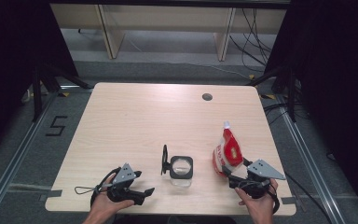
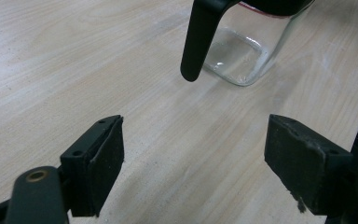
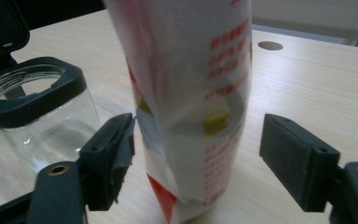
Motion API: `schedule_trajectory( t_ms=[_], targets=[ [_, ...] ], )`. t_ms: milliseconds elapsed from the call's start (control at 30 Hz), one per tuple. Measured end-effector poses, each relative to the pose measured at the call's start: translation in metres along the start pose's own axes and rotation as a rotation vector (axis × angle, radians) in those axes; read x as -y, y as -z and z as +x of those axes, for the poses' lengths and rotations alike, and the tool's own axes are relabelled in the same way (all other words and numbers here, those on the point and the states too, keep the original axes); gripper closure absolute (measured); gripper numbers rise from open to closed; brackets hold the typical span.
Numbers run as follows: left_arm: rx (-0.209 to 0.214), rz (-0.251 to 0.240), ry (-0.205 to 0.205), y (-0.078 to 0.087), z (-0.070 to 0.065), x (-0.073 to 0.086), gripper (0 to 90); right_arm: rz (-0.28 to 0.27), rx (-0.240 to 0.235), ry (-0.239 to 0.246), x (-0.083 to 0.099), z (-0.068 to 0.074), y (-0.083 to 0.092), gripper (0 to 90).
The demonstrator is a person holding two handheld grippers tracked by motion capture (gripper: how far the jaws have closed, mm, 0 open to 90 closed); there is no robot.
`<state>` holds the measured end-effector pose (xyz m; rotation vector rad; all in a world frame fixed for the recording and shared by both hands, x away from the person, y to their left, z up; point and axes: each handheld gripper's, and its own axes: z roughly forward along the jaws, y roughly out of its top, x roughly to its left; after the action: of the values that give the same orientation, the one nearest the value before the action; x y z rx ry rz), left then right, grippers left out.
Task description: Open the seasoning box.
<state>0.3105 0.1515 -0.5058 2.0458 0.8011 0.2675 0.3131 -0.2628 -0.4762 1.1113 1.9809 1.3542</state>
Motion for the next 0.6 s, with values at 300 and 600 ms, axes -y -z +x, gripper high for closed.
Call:
schedule_trajectory(
  t_ms=[300, 600],
  targets=[
    [-0.001, -0.005, 0.022, -0.001, -0.001, 0.0, 19.8, 0.004, -0.017, 0.032, -0.001, -0.004, -0.006, 37.3],
    [0.004, -0.012, 0.023, -0.001, -0.001, -0.001, 20.2, 0.013, -0.135, 0.091, -0.005, -0.025, -0.007, 38.6]
  ],
)
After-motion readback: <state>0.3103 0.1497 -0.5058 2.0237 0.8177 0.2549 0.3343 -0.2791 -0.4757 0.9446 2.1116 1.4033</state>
